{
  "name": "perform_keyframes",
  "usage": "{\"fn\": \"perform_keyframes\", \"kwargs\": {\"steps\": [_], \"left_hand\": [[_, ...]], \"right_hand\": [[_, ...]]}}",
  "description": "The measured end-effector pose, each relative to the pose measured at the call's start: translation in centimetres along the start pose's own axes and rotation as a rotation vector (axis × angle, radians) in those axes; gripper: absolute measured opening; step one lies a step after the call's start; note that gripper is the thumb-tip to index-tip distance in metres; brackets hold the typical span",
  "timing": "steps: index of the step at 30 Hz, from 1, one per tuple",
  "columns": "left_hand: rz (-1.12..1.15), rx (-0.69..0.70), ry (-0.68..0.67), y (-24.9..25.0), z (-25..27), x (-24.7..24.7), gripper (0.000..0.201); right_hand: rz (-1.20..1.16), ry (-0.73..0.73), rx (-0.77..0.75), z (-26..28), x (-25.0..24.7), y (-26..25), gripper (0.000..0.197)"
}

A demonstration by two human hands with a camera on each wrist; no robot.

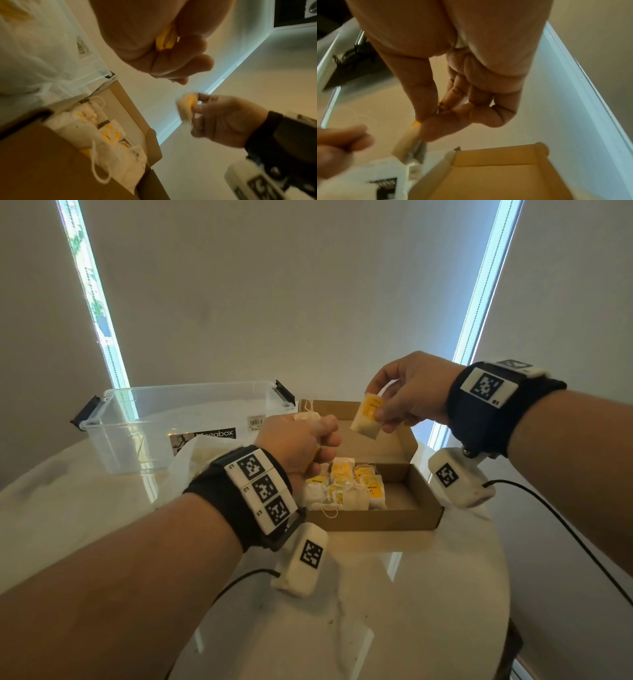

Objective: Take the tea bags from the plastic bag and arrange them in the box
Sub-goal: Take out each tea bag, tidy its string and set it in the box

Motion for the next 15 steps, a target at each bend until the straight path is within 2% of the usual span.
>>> {"fn": "perform_keyframes", "kwargs": {"steps": [4,9,12,15], "left_hand": [[-0.151,-0.099,-0.035,-0.7,-0.2,-1.0,0.016],[-0.565,-0.152,-0.183,-2.0,0.7,-0.3,0.012],[-0.672,-0.172,-0.226,-2.7,0.8,0.1,0.011],[-0.759,-0.194,-0.238,-3.2,0.7,0.1,0.013]], "right_hand": [[0.28,-0.086,0.108,-0.2,0.1,2.8,0.015],[0.34,-0.164,0.158,-0.2,1.2,5.5,0.01],[0.446,-0.221,0.173,-0.5,2.1,6.7,0.014],[0.511,-0.307,0.204,-0.6,3.2,7.5,0.008]]}}
Point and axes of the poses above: each hand's wrist, its own z-axis away from the middle knuckle, its own x-axis out of the palm, y = z × x, the point moved 7 cm from there along -z, towards the middle knuckle, and after that the axes turned 7 degrees about -z, right-handed, at the moved point
